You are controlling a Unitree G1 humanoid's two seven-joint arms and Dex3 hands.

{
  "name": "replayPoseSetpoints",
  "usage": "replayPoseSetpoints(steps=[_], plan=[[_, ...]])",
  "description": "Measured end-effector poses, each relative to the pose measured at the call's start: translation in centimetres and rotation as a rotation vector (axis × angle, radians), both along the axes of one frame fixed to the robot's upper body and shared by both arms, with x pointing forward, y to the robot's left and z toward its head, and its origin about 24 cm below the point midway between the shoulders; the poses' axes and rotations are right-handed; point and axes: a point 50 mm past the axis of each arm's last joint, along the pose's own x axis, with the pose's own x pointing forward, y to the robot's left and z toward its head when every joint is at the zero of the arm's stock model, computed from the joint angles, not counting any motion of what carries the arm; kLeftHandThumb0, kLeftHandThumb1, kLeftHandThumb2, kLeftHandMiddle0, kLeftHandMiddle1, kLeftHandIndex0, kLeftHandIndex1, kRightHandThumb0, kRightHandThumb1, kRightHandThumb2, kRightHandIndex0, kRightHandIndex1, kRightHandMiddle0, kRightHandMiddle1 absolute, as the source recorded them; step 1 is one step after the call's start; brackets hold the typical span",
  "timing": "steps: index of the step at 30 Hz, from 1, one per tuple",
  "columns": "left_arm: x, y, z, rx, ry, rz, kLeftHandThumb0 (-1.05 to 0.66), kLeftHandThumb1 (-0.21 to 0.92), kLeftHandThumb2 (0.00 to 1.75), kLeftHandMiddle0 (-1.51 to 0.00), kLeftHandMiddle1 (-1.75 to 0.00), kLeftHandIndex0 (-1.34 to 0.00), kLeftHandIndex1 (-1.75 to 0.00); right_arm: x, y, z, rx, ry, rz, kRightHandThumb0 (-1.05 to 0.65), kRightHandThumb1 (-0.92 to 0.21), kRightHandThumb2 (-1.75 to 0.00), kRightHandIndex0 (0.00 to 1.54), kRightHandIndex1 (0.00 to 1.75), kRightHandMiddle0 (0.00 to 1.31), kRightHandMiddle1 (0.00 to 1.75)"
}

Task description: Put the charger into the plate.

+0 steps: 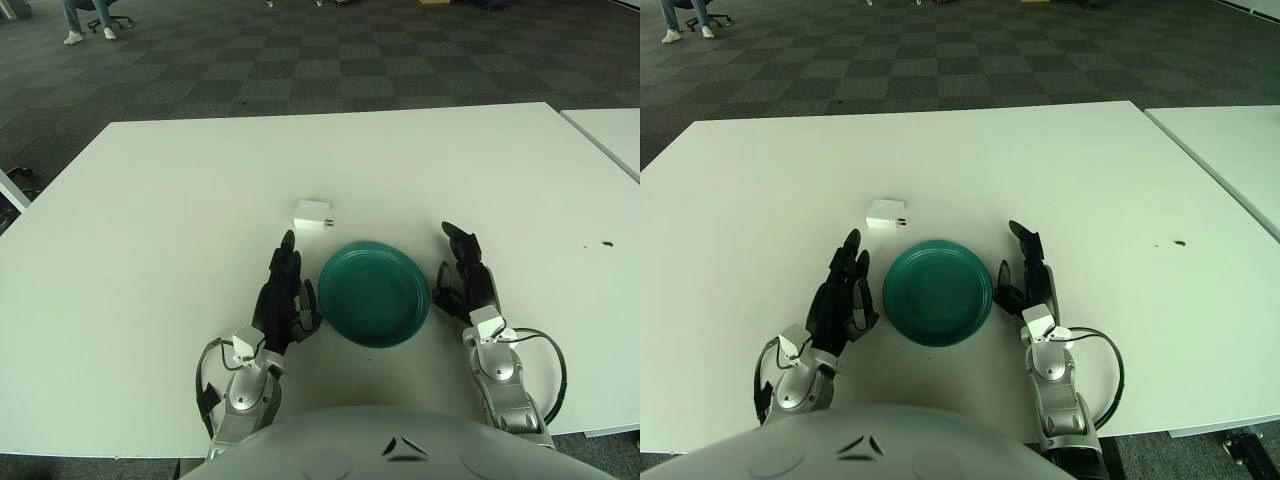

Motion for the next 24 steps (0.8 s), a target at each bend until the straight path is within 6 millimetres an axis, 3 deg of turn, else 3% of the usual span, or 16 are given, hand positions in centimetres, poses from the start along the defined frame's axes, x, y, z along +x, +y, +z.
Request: replayPoseSetpoints(steps=[7, 11, 13, 17, 24], plan=[[0.3, -0.1, 0.1, -0.004, 0.014, 0.006, -1.04, 0.92, 1.03, -0.02, -0.01, -0.02, -0.02, 0.0, 0.0, 0.0, 0.001, 0.003, -0.002, -0.92, -0.92, -1.0, 0.15, 0.0, 0.0, 0.63], [1.7, 0.3, 0.5, 0.046, 0.019, 0.04, -0.98, 0.92, 1.03, -0.06, -0.02, -0.07, -0.05, 0.0, -0.1, -0.2, -0.007, 0.009, -0.001, -0.91, -0.92, -1.01, 0.15, 0.0, 0.0, 0.64], [3.0, 0.9, 1.1, 0.127, 0.001, 0.082, -0.95, 0.92, 1.0, -0.11, -0.01, -0.1, -0.15, 0.1, -0.1, -0.2, -0.018, 0.007, 0.001, -0.91, -0.92, -1.01, 0.15, 0.0, 0.0, 0.64], [5.4, 2.0, 3.7, 0.307, -0.086, 0.165, -0.93, 0.92, 0.9, -0.17, -0.01, -0.03, -0.52, 0.2, -0.1, -0.2, -0.025, 0.006, -0.002, -0.9, -0.92, -1.02, 0.16, 0.01, 0.0, 0.64], [9.0, 2.0, 8.3, 0.609, -0.274, 0.209, -0.93, 0.92, 0.74, -0.22, 0.0, -0.03, -0.83, 0.6, 0.0, -0.3, -0.027, 0.005, -0.006, -0.91, -0.92, -1.01, 0.16, 0.0, 0.0, 0.63]])
